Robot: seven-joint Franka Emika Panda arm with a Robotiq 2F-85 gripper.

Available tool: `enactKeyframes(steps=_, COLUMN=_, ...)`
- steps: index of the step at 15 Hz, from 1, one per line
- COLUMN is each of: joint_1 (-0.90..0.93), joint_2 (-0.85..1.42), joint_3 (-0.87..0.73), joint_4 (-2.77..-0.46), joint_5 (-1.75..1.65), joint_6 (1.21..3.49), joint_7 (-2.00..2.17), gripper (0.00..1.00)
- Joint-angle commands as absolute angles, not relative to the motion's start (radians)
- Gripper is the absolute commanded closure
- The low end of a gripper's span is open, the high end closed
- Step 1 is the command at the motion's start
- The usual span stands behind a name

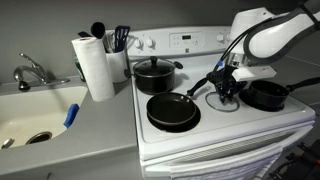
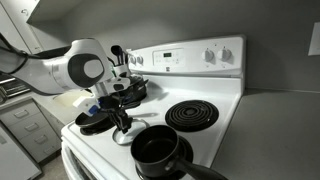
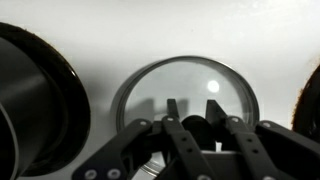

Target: Take the lid from the stove and put it on the left pot

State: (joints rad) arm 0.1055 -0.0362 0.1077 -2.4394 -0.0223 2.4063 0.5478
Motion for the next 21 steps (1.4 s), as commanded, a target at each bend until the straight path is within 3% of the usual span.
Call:
enactKeyframes(steps=1, joint_1=0.101, joint_2=-0.057, joint_3=0.112, joint_4=-2.461, joint_5=-0.044, joint_6=2.407, joint_7=0.567, gripper=0.91)
enactKeyframes(steps=4, joint_1=0.102, joint_2=-0.06, joint_3=0.114, joint_4=-2.458, joint_5=-0.051, joint_6=2.4, joint_7=0.572, gripper=0.91)
enactKeyframes(steps=5, joint_1=0.102, joint_2=-0.061, joint_3=0.114, joint_4=-2.457, joint_5=-0.052, joint_6=2.399, joint_7=0.575, gripper=0.72)
enactKeyframes(steps=6, joint_1=0.102, joint_2=-0.061, joint_3=0.115, joint_4=-2.458, joint_5=-0.055, joint_6=2.398, joint_7=0.578, gripper=0.41)
enactKeyframes(steps=8, joint_1=0.105, joint_2=-0.066, joint_3=0.117, joint_4=-2.461, joint_5=-0.052, joint_6=2.393, joint_7=0.588, gripper=0.34)
enactKeyframes(steps=13, joint_1=0.105, joint_2=-0.096, joint_3=0.127, joint_4=-2.487, joint_5=-0.061, joint_6=2.401, joint_7=0.605, gripper=0.01)
enactKeyframes(steps=21, joint_1=0.071, joint_2=-0.096, joint_3=0.094, joint_4=-2.504, joint_5=-0.058, joint_6=2.469, joint_7=0.486, gripper=0.0)
